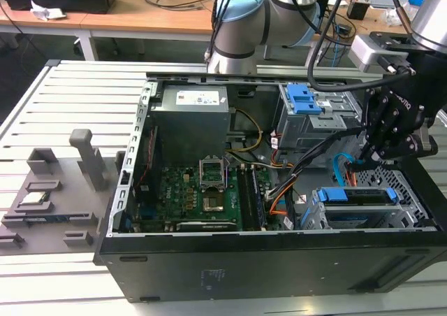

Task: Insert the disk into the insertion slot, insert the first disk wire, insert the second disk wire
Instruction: 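Insert the first disk wire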

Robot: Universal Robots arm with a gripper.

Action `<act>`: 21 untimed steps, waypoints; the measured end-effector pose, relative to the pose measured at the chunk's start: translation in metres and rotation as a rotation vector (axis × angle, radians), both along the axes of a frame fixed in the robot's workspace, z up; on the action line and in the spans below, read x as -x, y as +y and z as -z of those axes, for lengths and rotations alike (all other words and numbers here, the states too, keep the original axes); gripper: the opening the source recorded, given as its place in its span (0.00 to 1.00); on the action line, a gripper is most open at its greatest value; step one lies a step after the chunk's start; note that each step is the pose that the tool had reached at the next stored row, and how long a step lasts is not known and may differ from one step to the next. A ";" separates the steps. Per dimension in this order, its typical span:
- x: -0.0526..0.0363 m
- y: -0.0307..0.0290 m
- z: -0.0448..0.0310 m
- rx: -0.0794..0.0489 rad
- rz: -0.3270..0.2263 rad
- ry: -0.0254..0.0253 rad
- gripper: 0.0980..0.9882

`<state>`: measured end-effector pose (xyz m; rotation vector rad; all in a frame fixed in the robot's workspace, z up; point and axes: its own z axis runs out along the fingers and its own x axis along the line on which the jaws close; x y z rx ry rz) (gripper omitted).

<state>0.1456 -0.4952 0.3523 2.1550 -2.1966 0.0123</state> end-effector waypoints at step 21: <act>-0.0036 -0.0293 0.0070 -0.001 0.000 0.0001 0.08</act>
